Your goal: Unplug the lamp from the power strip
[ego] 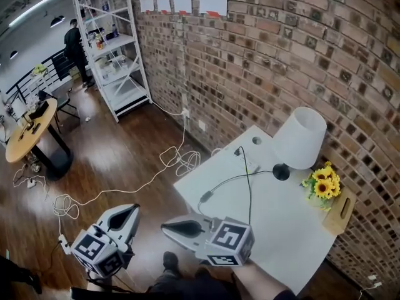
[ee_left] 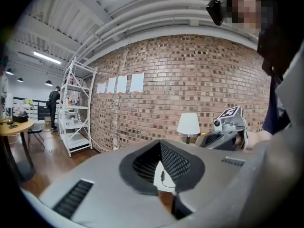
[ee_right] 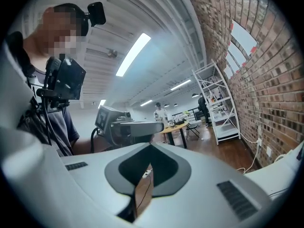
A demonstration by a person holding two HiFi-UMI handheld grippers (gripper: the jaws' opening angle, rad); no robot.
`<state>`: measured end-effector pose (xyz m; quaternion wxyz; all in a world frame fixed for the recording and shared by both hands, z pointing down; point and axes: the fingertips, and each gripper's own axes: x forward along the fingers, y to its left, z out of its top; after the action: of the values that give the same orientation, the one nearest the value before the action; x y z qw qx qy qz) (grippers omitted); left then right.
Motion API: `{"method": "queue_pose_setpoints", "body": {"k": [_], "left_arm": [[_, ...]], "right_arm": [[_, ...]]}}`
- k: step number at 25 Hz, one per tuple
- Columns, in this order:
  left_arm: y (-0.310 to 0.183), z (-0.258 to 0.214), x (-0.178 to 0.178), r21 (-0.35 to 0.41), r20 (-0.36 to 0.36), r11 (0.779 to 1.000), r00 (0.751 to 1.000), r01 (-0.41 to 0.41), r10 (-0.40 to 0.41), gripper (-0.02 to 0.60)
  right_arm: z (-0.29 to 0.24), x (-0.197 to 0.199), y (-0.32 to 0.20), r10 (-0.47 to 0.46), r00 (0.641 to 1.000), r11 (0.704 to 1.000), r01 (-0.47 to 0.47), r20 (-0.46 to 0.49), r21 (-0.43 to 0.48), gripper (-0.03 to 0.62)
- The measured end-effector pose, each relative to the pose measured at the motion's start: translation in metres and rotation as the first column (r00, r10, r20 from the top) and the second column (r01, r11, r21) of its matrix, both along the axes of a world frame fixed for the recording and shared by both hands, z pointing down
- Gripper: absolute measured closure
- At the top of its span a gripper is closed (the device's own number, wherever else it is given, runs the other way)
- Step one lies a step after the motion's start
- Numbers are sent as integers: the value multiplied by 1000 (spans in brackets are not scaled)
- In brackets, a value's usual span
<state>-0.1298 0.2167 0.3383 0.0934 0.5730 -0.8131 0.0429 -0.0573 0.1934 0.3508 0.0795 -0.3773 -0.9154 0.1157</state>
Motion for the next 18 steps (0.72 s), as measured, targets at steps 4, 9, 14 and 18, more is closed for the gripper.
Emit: {"method": "queue_pose_setpoints", "body": {"k": [4,9,14,18], "left_arm": [[-11,-1,-16,20,-52,999,997,-51,51,568],[-4,7,-59,49,-95,996,992,-79,83,568],[10,12,-105,74,-83,993,991,-97,103,568],[14,6,-124,98,-129,988,983,-116,128,568]], "right_arm": [[8,-23,-1,35,999,999,-34,-30,22,594],[10,-60,11,49,997,998,-47,-51,43,594],[5,-99,28,56,997,996,-53,-47,71,594],[4,-123,38,72,996,993,-67,-54,94,594]]}}
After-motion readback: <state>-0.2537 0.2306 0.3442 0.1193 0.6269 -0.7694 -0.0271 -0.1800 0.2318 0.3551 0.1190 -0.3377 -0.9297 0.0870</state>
